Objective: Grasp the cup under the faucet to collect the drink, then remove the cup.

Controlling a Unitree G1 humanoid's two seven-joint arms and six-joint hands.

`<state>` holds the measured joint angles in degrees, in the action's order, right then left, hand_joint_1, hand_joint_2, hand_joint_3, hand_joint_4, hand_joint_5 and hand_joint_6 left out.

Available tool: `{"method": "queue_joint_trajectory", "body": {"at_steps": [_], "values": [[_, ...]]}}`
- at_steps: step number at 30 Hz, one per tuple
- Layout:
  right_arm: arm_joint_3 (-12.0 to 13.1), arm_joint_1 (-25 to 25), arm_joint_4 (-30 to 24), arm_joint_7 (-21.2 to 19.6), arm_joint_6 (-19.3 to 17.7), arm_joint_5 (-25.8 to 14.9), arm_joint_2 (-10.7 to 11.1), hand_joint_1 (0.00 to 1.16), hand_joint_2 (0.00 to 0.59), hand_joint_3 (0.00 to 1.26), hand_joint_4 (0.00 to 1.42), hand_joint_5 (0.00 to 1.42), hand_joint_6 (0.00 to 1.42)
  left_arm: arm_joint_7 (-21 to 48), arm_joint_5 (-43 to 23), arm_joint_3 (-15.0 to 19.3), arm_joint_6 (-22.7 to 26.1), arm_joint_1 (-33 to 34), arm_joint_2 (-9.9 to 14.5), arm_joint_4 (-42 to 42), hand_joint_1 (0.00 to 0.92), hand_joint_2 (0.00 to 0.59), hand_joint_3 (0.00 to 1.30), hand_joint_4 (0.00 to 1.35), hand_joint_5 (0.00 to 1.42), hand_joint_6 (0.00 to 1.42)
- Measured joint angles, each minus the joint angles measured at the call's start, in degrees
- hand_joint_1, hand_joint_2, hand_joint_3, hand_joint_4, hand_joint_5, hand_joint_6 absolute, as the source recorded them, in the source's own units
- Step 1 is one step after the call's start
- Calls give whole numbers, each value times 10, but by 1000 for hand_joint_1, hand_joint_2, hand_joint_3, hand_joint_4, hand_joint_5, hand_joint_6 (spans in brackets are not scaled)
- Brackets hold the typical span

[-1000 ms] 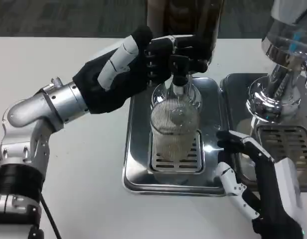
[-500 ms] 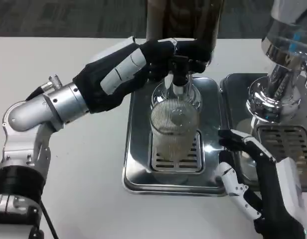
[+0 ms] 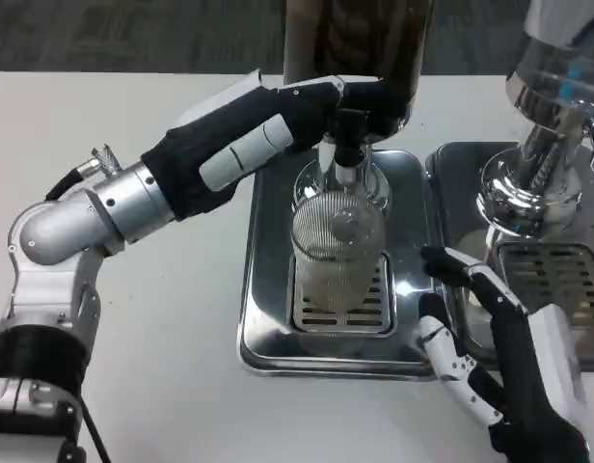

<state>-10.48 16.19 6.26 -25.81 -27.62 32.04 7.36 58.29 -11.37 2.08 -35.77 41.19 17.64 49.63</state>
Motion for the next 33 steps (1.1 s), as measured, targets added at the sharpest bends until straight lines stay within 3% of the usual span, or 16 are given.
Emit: {"method": "queue_joint_trajectory", "body": {"at_steps": [9, 27, 33], "values": [[5, 0, 0, 8, 0, -6, 0, 293, 437, 318, 324, 301, 216, -33, 30, -15, -63, -3, 7, 0, 0, 94, 229, 168, 190, 54], [7, 0, -3, 13, 4, -15, -1, 302, 421, 304, 309, 289, 213, -90, 66, -44, -141, -7, 22, 6, 0, 85, 229, 168, 190, 68], [7, 1, -13, 12, 11, 4, 2, 309, 429, 295, 288, 273, 213, -108, 79, -55, -166, -7, 29, 8, 0, 84, 229, 168, 189, 69]]}}
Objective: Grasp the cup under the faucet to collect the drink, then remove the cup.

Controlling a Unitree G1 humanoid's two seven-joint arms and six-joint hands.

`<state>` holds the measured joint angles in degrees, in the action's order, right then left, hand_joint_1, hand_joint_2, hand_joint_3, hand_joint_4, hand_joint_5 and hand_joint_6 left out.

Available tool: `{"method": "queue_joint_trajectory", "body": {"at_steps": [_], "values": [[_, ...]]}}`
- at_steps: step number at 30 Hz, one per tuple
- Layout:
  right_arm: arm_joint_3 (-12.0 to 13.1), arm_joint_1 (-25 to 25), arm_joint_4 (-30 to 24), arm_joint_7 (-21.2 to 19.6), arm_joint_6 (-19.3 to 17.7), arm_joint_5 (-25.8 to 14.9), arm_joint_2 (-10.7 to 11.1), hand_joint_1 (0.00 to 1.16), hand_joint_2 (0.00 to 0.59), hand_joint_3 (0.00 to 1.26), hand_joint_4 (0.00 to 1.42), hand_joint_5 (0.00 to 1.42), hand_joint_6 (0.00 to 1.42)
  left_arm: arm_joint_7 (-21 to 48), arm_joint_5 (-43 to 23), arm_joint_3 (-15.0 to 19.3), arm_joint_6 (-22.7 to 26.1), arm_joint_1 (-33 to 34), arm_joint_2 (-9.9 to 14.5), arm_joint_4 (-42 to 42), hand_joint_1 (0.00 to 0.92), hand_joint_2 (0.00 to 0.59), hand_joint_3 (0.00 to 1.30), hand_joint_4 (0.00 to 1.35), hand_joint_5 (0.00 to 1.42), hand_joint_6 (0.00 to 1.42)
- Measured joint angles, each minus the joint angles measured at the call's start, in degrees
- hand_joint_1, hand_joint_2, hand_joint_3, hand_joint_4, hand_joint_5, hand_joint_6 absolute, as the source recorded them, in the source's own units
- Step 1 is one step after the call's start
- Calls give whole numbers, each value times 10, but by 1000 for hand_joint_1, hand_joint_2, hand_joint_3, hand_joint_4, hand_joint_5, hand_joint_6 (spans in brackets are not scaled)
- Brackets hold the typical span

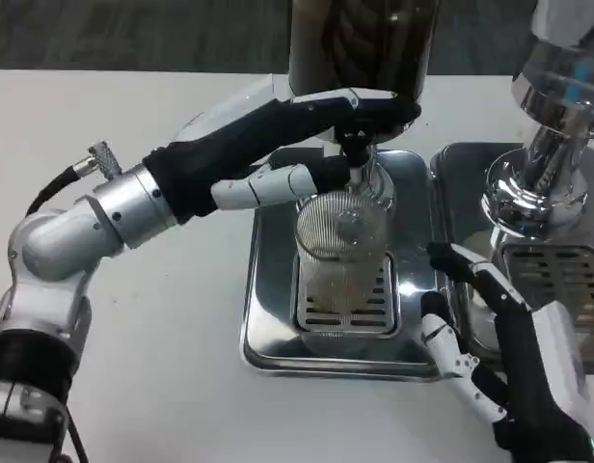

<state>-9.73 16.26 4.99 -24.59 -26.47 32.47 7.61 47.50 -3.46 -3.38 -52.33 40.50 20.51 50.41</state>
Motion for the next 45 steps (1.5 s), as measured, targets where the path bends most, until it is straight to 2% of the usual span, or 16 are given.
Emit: {"method": "queue_joint_trajectory", "body": {"at_steps": [5, 9, 23, 45], "values": [[-3, 1, -27, -6, 21, 70, 20, 322, 445, 276, 262, 248, 193, -13, 11, -3, -15, 0, 4, 3, 0, 82, 228, 168, 182, 69], [-10, 1, -41, -13, 33, 100, 24, 324, 446, 274, 258, 241, 193, -25, 20, -6, -26, 0, 8, 4, 0, 79, 228, 168, 178, 69], [-13, 1, -43, -13, 51, 100, 33, 347, 438, 260, 234, 213, 169, -100, 84, -26, -84, 0, 28, 7, 0, 81, 223, 160, 174, 69], [-15, -2, -43, -13, 61, 99, 38, 329, 439, 250, 220, 188, 145, -215, 173, -49, -136, 0, 53, 10, 0, 81, 219, 158, 166, 69]]}}
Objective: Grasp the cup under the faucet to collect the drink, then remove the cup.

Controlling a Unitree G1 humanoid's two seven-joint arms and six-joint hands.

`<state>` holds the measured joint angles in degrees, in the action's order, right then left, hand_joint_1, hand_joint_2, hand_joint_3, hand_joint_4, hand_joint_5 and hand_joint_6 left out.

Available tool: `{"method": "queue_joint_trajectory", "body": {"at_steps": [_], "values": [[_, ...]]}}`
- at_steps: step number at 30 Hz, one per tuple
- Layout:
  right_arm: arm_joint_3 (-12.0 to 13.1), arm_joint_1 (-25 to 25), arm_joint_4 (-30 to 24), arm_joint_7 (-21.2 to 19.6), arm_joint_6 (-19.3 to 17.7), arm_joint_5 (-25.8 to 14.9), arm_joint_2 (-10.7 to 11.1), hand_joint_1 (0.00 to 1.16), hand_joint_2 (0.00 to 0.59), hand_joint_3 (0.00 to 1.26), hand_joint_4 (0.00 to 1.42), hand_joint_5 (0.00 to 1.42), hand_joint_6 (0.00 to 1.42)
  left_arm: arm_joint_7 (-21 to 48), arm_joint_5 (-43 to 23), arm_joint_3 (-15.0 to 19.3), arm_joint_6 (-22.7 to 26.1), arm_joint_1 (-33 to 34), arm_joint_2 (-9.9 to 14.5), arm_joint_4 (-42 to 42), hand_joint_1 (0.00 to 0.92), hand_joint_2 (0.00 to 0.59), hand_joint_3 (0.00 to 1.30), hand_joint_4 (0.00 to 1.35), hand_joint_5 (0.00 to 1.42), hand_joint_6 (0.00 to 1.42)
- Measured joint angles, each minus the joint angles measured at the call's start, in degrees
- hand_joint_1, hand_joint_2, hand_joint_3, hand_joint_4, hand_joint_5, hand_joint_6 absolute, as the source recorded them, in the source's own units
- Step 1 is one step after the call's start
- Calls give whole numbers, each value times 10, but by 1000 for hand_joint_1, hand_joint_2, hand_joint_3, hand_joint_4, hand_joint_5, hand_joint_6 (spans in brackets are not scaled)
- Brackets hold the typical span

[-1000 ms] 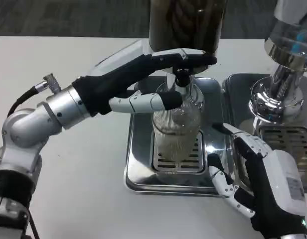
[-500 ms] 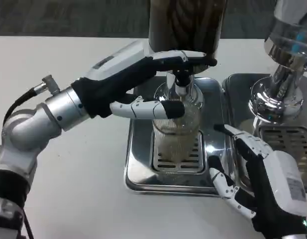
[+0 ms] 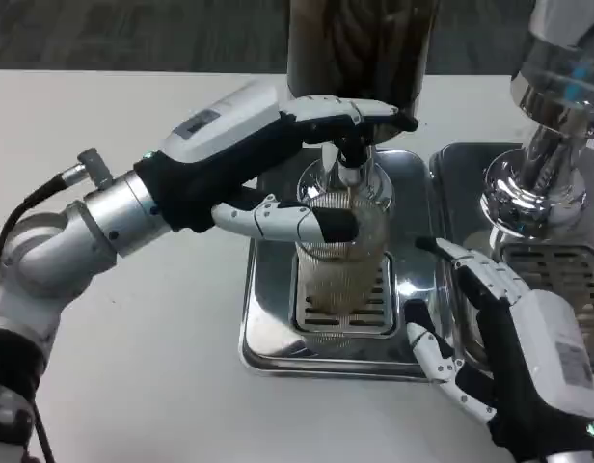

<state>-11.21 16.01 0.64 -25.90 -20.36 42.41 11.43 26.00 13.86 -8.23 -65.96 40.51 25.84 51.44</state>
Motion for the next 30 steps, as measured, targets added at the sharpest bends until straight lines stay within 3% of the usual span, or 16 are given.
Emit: {"method": "queue_joint_trajectory", "body": {"at_steps": [23, 30], "values": [[0, -3, 0, 0, 4, -7, 0, 319, 431, 240, 211, 182, 144, -129, 92, -33, -22, 0, 26, -8, 0, 89, 219, 158, 164, 69], [0, -3, 0, 1, 4, -29, -1, 333, 357, 196, 156, 150, 144, -141, 93, -43, -22, 1, 30, -8, 0, 89, 219, 158, 154, 69]]}}
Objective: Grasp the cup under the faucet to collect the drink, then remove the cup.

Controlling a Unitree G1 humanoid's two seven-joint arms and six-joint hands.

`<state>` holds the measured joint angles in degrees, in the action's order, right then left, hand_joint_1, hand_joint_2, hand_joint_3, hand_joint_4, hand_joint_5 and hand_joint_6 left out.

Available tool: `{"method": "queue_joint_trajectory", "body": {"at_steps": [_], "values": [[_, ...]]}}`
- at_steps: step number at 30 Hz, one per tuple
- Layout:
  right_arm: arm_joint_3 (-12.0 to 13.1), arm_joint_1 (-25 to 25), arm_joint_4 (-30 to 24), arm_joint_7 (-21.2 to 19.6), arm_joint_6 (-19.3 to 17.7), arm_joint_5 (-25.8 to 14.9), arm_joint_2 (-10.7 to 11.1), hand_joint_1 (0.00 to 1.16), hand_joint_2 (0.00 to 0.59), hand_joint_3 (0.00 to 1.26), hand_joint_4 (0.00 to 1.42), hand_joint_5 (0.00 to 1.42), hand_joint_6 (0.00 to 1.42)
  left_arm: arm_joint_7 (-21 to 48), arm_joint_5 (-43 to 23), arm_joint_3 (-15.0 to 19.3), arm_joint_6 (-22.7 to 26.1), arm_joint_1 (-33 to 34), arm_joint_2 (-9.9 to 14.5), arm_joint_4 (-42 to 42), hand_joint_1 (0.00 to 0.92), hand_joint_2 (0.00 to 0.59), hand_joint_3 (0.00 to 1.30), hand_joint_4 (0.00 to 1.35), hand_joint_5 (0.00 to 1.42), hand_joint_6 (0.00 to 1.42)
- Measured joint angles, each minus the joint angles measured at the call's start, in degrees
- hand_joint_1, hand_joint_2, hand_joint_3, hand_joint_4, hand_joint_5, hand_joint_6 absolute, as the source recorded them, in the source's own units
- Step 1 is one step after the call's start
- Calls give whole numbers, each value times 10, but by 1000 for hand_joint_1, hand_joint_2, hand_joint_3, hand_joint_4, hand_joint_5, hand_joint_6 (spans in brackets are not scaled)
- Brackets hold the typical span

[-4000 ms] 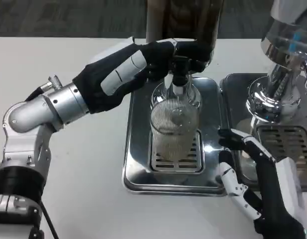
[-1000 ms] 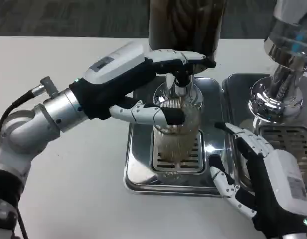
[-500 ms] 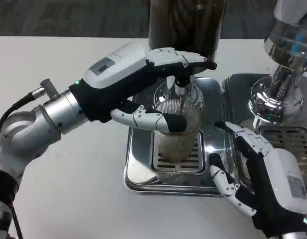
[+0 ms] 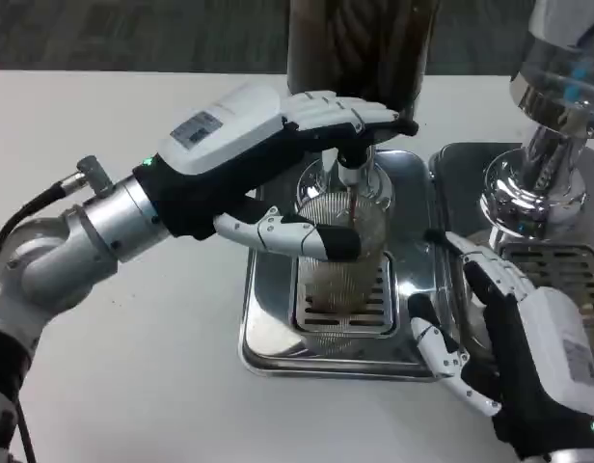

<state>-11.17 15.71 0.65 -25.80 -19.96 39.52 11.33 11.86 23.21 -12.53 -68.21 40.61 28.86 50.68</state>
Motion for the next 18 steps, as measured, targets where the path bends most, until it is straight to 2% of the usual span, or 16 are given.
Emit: {"method": "queue_joint_trajectory", "body": {"at_steps": [6, 12, 18], "values": [[2, -2, 9, 22, -1, -52, 0, 383, 286, 105, 90, 99, 111, -4, 0, -3, 0, 0, 2, 0, 0, 89, 219, 158, 151, 69], [2, -12, 16, 57, -6, -98, 0, 415, 261, 65, 23, 30, 65, -8, 1, -4, 0, 0, 3, 0, 0, 89, 219, 164, 150, 69], [2, -18, 22, 86, -8, -108, 3, 433, 251, 39, 0, 0, 36, -17, 12, -5, 0, 0, 7, -5, 0, 89, 219, 166, 150, 69]]}}
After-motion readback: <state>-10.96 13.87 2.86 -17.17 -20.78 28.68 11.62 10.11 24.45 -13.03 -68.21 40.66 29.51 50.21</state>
